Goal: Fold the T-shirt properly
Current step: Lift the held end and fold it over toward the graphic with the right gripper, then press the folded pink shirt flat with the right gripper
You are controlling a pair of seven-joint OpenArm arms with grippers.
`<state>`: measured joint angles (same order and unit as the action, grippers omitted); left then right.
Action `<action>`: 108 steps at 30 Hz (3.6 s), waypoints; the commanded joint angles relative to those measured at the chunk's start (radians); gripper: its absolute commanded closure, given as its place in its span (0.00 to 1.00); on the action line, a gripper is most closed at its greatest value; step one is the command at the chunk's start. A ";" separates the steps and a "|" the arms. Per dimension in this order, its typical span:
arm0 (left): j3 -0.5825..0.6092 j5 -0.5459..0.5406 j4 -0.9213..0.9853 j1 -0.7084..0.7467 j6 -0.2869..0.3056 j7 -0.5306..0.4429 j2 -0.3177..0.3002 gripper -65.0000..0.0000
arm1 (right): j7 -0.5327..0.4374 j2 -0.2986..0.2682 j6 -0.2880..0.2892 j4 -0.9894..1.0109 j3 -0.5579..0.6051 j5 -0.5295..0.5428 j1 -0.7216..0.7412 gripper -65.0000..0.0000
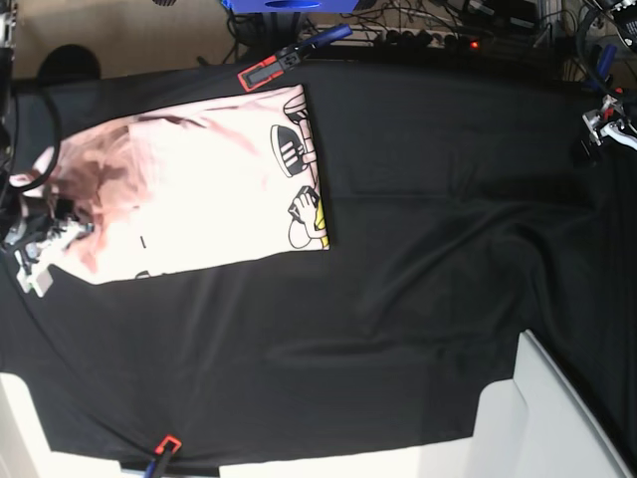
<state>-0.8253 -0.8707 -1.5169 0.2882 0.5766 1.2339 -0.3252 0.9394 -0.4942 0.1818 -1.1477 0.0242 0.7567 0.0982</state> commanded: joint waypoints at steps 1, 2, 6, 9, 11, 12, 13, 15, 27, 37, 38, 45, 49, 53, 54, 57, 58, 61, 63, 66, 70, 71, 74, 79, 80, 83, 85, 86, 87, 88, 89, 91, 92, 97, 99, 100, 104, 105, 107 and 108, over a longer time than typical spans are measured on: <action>-0.007 -0.017 -0.018 -0.001 0.004 -0.016 -0.024 0.15 | -0.018 -0.027 -0.044 -0.056 0.013 0.005 0.007 1.00; -0.007 -0.017 -0.018 -0.001 0.004 -0.016 -0.025 0.15 | -0.018 -0.027 -0.118 -0.099 0.044 0.005 -0.002 1.00; -0.007 -0.017 -0.017 -0.001 0.004 -0.016 -0.025 0.15 | -0.015 -0.027 -0.367 -0.206 0.155 0.005 -0.016 1.00; -0.007 -0.017 -0.017 -0.001 0.004 -0.016 -0.025 0.15 | -0.023 -0.025 -0.539 -0.248 0.205 0.005 -0.036 1.00; -0.007 -0.017 -0.015 -0.001 0.004 -0.016 -0.025 0.15 | -0.021 -0.018 -0.629 -0.283 0.227 0.005 -0.048 1.00; -0.007 -0.017 -0.015 -0.001 0.004 -0.016 -0.025 0.15 | -0.016 -0.018 -0.675 -0.309 0.234 0.005 -0.051 1.00; -0.006 -0.017 -0.012 -0.001 0.004 -0.016 -0.025 0.15 | -0.013 -0.018 -0.718 -0.337 0.245 0.005 -0.053 1.00; -0.006 -0.017 -0.012 -0.002 0.004 -0.016 -0.024 0.15 | -0.013 -0.019 -0.798 -0.391 0.274 0.005 -0.065 1.00; -0.006 -0.017 -0.012 0.001 0.004 -0.016 -0.024 0.15 | 0.197 -0.033 -0.880 -0.590 0.351 -0.130 -0.010 1.00; -0.006 -0.017 -0.012 -0.005 0.004 -0.016 -0.022 0.15 | 0.376 0.088 -0.880 -0.727 0.472 -0.406 -0.028 1.00; -0.006 -0.017 -0.012 -0.005 0.004 -0.016 -0.022 0.15 | 0.382 0.104 -0.880 -0.727 0.494 -0.431 -0.036 1.00; -0.006 -0.017 -0.012 0.001 0.004 -0.016 -0.022 0.15 | 0.384 0.214 -0.880 -0.722 0.658 -0.563 -0.059 1.00; -0.006 -0.017 -0.011 0.001 0.004 -0.016 -0.022 0.15 | 0.382 0.274 -0.880 -0.664 0.669 -0.573 -0.059 1.00; -0.006 -0.017 -0.011 0.003 0.004 -0.016 -0.022 0.15 | 0.373 0.302 -0.880 -0.605 0.718 -0.573 -0.055 1.00; -0.006 -0.017 -0.011 0.003 0.004 -0.016 -0.022 0.15 | 0.367 0.303 -0.880 -0.595 0.738 -0.573 -0.051 1.00; -0.006 -0.017 -0.011 0.003 0.004 -0.016 -0.022 0.15 | 0.321 0.303 -0.880 -0.561 0.751 -0.573 -0.051 1.00; -0.006 -0.017 -0.011 0.003 0.004 -0.016 -0.022 0.15 | 0.312 0.303 -0.880 -0.545 0.753 -0.573 -0.050 1.00; -0.006 -0.017 -0.011 0.003 0.004 -0.016 -0.022 0.15 | 0.283 0.303 -0.880 -0.506 0.754 -0.573 -0.028 1.00; -0.006 -0.017 -0.011 0.003 0.004 -0.016 -0.022 0.15 | 0.267 0.303 -0.880 -0.490 0.754 -0.573 -0.010 1.00; -0.006 -0.017 -0.011 0.003 0.004 -0.016 -0.021 0.15 | 0.272 0.303 -0.880 -0.489 0.756 -0.573 0.016 1.00; -0.006 -0.017 -0.011 0.003 0.004 -0.016 -0.021 0.15 | 0.275 0.315 -0.880 -0.489 0.758 -0.575 0.030 1.00; -0.006 -0.017 -0.011 0.003 0.004 -0.016 -0.021 0.15 | 0.275 0.317 -0.880 -0.487 0.762 -0.575 0.031 1.00; -0.006 -0.017 -0.011 0.003 0.004 -0.016 -0.021 0.15 | 0.274 0.317 -0.880 -0.452 0.817 -0.575 0.045 1.00; -0.006 -0.017 -0.011 0.003 0.004 -0.016 -0.021 0.15 | 0.269 0.319 -0.880 -0.429 0.876 -0.575 0.045 1.00; -0.006 -0.017 -0.011 0.003 0.004 -0.016 -0.021 0.15 | 0.269 0.320 -0.880 -0.429 0.876 -0.575 0.045 1.00; -0.004 -0.017 -0.011 0.003 0.004 -0.016 -0.021 0.15 | 0.274 0.340 -0.880 -0.429 0.877 -0.575 0.045 1.00; -0.004 -0.017 -0.011 0.003 0.004 -0.016 -0.019 0.15 | 0.275 0.354 -0.880 -0.429 0.879 -0.575 0.047 1.00; -0.004 -0.017 -0.011 0.003 0.004 -0.016 -0.019 0.15 | 0.277 0.361 -0.880 -0.429 0.879 -0.575 0.048 0.99; -0.004 -0.017 -0.011 0.003 0.004 -0.016 -0.015 0.15 | 0.277 0.369 -0.880 -0.429 0.879 -0.575 0.048 0.99; -0.004 -0.017 -0.011 0.003 0.004 -0.016 -0.010 0.15 | 0.277 0.377 -0.880 -0.429 0.879 -0.575 0.048 0.98; -0.004 -0.017 -0.011 0.003 0.004 -0.016 -0.010 0.15 | 0.277 0.386 -0.880 -0.429 0.879 -0.575 0.048 0.94; -0.004 -0.017 -0.011 0.003 0.004 -0.016 -0.009 0.15 | 0.278 0.403 -0.880 -0.429 0.879 -0.575 0.048 0.82; -0.004 -0.017 -0.011 0.003 0.004 -0.016 -0.009 0.15 | 0.283 0.411 -0.880 -0.427 0.882 -0.573 0.047 0.72; -0.004 -0.017 -0.009 0.003 0.004 -0.016 -0.009 0.15 | 0.315 0.415 -0.880 -0.427 0.963 -0.573 0.053 0.31; -0.004 -0.017 -0.009 0.003 0.004 -0.016 -0.009 0.15 | 0.315 0.415 -0.880 -0.430 0.965 -0.572 0.053 0.27; -0.004 -0.017 -0.009 0.003 0.004 -0.016 -0.009 0.15 | 0.313 0.415 -0.880 -0.432 0.965 -0.572 0.051 0.27; -0.004 -0.017 -0.009 -0.001 0.004 -0.016 -0.009 0.15 | 0.310 0.429 -0.880 -0.433 1.041 -0.570 0.056 0.27; -0.004 -0.017 -0.009 -0.002 0.004 -0.016 -0.009 0.15 | 0.310 0.435 -0.880 -0.433 1.074 -0.570 0.059 0.27; -0.004 -0.017 -0.009 -0.005 0.004 -0.016 -0.009 0.15 | 0.310 0.450 -0.880 -0.447 1.110 -0.572 0.068 0.27; -0.004 -0.017 -0.009 -0.005 0.004 -0.016 -0.009 0.15 | 0.315 0.452 -0.880 -0.469 1.112 -0.572 0.068 0.27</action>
<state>-0.8238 -0.8715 -1.5135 0.2852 0.5766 1.2335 -0.3107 1.2747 -0.0483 -0.6937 -1.5902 1.1458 0.2058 0.1410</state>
